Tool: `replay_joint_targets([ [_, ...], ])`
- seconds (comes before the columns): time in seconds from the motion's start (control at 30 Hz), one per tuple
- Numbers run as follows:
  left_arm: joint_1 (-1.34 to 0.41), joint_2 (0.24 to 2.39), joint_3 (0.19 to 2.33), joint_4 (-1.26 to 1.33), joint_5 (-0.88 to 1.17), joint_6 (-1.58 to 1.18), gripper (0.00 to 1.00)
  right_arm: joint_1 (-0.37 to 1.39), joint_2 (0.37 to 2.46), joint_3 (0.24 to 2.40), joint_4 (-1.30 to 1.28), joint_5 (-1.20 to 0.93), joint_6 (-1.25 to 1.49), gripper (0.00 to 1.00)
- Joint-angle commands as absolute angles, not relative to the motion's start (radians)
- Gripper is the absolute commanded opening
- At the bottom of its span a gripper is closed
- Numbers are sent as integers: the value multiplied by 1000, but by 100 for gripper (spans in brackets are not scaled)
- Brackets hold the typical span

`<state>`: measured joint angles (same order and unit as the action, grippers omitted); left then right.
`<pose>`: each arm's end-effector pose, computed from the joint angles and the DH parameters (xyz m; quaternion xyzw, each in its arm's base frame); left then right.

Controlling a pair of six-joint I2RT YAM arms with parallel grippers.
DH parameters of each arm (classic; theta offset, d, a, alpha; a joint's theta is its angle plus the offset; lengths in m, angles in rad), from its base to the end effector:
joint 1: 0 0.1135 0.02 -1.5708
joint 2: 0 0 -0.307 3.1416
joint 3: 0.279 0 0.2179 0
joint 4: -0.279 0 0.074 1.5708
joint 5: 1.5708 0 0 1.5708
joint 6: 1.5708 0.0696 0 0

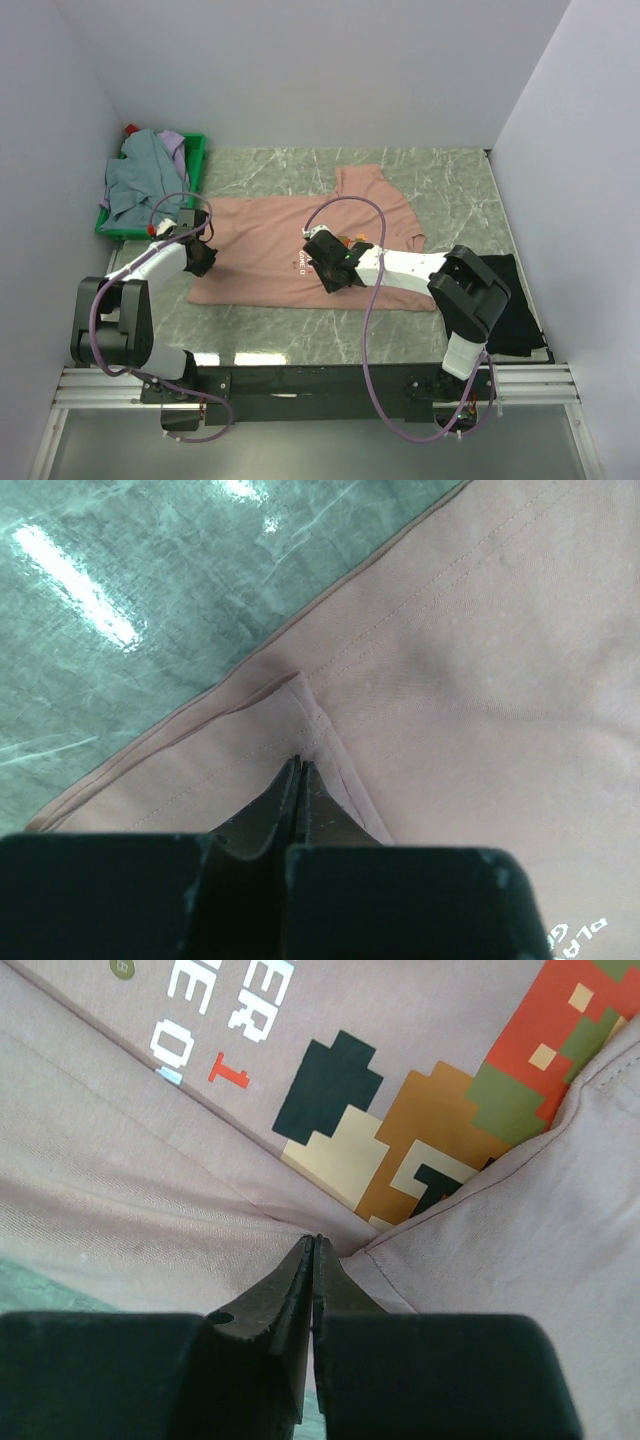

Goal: Fold and stack the t-shirts
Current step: Fold the tshirt

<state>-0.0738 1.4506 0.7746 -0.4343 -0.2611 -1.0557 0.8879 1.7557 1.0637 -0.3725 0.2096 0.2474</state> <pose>0.2476 -0.0003 0.2075 -0.4813 0.8373 -0.0140 0.2590 0.2289 0.2584 0.2036 -0.2782 0.9221 0.0485 0.2645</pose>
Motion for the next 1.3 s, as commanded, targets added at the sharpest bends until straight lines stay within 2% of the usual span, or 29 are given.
replay_joint_targets([
  [0.0,-78,1413,815,-445,-298,-1049,1,891,1707,1060,-330,247,267,7],
  [0.1,-78,1404,819,-446,-305,-1049,1,888,1698,1052,-322,244,268,7],
  [0.27,-78,1427,839,-466,-330,-1069,36,887,1698,1049,-324,242,270,6],
  [0.4,-77,1463,851,-477,-339,-1103,41,887,1701,1052,-321,235,275,6],
  [0.6,-78,1534,874,-471,-311,-1123,39,887,1698,1051,-321,230,273,5],
  [0.7,-78,1540,877,-474,-308,-1126,34,887,1697,1046,-319,230,272,5],
  [1.03,-78,1467,871,-503,-301,-1121,8,885,1681,1034,-313,250,284,4],
  [1.27,-77,1410,868,-525,-301,-1115,2,882,1660,1012,-301,273,304,4],
])
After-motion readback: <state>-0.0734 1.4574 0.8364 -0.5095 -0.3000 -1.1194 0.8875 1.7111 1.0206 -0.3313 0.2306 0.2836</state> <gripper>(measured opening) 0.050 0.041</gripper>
